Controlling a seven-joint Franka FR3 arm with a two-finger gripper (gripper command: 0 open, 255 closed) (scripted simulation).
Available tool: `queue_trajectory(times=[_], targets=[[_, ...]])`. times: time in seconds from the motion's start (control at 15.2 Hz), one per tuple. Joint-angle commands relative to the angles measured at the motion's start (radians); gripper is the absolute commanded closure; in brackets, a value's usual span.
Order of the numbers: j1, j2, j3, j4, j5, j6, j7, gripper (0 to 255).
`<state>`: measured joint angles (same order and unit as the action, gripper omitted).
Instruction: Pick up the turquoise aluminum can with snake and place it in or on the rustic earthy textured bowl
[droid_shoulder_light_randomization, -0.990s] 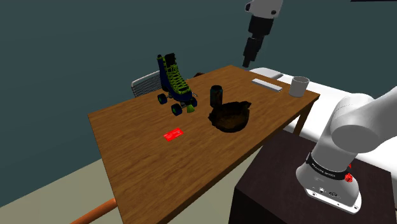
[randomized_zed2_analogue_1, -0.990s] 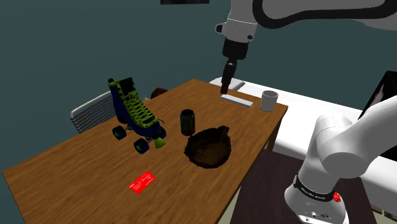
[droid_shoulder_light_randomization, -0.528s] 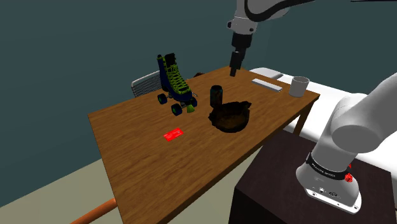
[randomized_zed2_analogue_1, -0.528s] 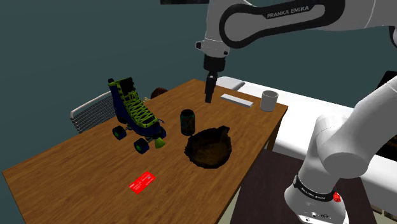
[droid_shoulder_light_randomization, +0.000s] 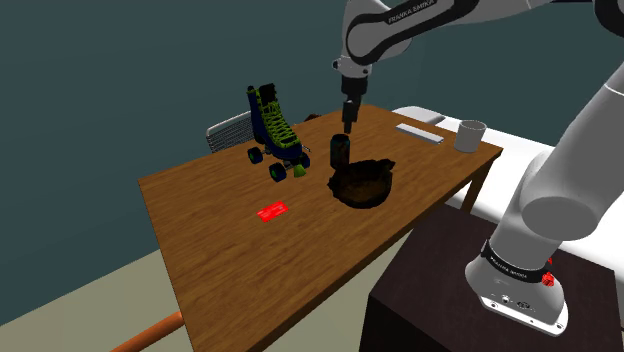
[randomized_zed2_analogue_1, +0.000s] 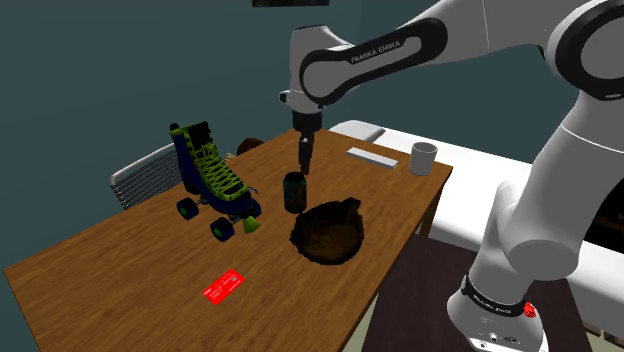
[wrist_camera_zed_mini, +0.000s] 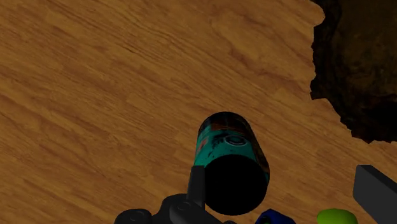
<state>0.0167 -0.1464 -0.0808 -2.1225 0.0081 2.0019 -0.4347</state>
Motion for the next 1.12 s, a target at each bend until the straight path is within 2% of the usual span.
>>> queue_trajectory(times=[0.0, 0.2, 0.66, 1.06], targets=[[0.002, 0.083, -0.002, 0.048, -0.003, 0.021, -0.028, 0], [0.001, 0.172, -0.004, 0.104, -0.006, 0.039, -0.06, 0], [0.0, 0.21, -0.004, 0.044, -0.002, 0.137, -0.062, 0], [0.0, 0.21, -0.004, 0.044, -0.002, 0.137, -0.062, 0]])
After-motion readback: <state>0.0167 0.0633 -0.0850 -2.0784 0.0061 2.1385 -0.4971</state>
